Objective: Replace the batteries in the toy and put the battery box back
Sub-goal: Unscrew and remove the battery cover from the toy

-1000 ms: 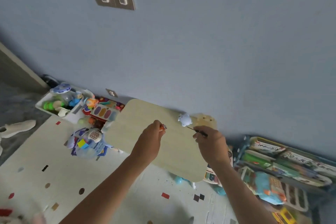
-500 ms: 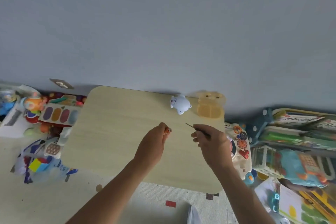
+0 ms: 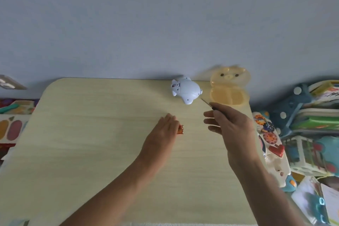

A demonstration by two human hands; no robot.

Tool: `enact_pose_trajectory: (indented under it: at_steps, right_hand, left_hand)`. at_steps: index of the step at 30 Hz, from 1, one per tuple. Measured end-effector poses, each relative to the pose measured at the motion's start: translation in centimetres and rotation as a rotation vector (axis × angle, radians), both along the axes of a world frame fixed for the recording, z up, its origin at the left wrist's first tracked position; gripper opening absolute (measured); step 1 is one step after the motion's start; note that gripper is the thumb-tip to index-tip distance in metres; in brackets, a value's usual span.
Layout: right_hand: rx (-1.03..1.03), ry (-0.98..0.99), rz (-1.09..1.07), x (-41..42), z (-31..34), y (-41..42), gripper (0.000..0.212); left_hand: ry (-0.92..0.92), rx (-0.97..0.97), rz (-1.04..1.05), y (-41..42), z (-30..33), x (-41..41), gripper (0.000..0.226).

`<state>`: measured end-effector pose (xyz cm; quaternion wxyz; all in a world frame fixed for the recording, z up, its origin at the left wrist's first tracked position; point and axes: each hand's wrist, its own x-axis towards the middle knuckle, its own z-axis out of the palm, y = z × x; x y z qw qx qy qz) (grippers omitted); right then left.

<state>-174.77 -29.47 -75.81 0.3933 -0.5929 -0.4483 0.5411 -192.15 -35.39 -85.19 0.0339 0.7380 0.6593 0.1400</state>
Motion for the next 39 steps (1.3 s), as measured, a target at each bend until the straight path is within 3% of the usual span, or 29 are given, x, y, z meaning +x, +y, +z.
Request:
enact_pose_trajectory:
  at_steps: [2,4,8,13,18,26,33,37,39]
  right_hand:
    - [0.014,0.033,-0.011,-0.2,-0.6,0.5,0.026]
    - [0.038,0.057,-0.010,-0.3,-1.2,1.0,0.025]
    - [0.078,0.062,-0.006,-0.4,-2.8,1.8,0.025]
    - [0.127,0.091,0.011,-0.1,-3.8,2.6,0.025]
    - [0.190,0.095,0.079,0.2,-3.9,3.5,0.024]
    - [0.213,0.112,0.056,-0.5,-3.1,4.9,0.013]
    - [0.262,0.125,0.040,-1.7,-1.8,6.6,0.007]
    - [0.212,0.220,0.070,-3.0,-1.7,7.7,0.007]
    - [0.159,0.315,0.079,-3.5,-2.0,8.4,0.006]
  left_hand:
    - [0.026,0.000,-0.007,-0.3,-1.1,-0.3,0.057]
    - [-0.059,-0.008,-0.021,-0.5,-2.1,-0.7,0.064]
    - [-0.219,0.005,-0.081,-0.1,-3.2,-1.5,0.052]
    - [-0.080,-0.057,-0.132,0.2,-3.3,-2.0,0.065]
    - [-0.131,-0.083,-0.115,0.5,-3.5,-2.2,0.079]
    - [-0.424,-0.154,-0.090,0.5,-1.3,-2.9,0.075]
    - [-0.693,0.217,0.162,5.3,1.5,-3.6,0.052]
    - [-0.894,0.025,0.250,9.1,1.2,-2.9,0.076]
    - [-0.911,-0.017,0.278,10.0,0.7,-2.7,0.078]
